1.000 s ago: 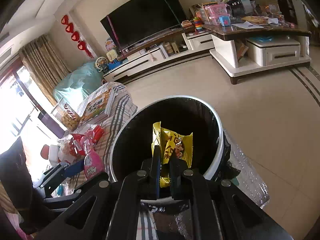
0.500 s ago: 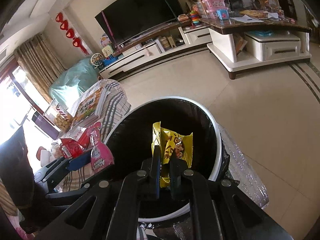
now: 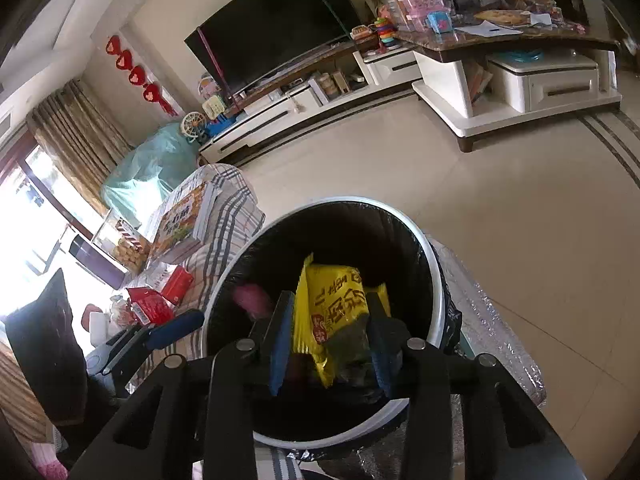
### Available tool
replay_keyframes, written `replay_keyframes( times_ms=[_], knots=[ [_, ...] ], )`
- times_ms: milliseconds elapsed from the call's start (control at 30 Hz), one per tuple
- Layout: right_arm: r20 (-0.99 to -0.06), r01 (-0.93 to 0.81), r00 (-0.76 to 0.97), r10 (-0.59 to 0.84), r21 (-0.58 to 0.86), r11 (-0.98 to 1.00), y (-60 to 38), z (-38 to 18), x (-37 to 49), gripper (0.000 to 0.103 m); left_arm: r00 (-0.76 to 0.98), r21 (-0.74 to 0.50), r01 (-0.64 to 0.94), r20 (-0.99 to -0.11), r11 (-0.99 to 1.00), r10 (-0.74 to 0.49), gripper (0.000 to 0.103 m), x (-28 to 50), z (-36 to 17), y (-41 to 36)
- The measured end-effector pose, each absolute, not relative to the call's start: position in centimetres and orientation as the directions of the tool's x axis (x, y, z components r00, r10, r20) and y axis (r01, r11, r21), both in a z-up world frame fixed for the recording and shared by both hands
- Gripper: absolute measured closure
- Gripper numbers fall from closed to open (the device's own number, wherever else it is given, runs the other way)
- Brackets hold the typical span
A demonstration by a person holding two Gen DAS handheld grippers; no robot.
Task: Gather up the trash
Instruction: 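Carry the pink toy and yellow bag over the bin and release both, then move both open tools back over the table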
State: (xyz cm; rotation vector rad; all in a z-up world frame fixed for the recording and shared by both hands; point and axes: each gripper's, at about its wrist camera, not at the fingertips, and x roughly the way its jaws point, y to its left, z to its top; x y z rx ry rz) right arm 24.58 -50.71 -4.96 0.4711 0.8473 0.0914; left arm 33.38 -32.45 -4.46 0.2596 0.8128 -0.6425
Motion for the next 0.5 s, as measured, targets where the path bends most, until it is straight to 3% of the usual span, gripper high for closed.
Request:
replay_keyframes(
  times_ms=[200,333,500],
  knots=[
    [-0.682,0.112,0.688,0.249,0.438,0.892,-50.3,-4.1,23.6,0.048,0.543,-0.037,0.580,-0.727,0.814,-0.420,0.028,31.1,-4.4,-28.7],
    [-0.666,0.110,0.704,0.246,0.445,0.889,-49.2,-4.0,22.5,0.030,0.570,-0.034,0.548,-0.717,0.836,-0.403,0.028,28.6,-4.4,-25.8],
    [-0.653,0.095,0.710,0.261,0.457,0.885,-46.9,-4.1,21.0,0.023,0.587,-0.050,0.510,-0.709,0.859,-0.390,0.028,25.2,-4.4,-22.2]
  ],
)
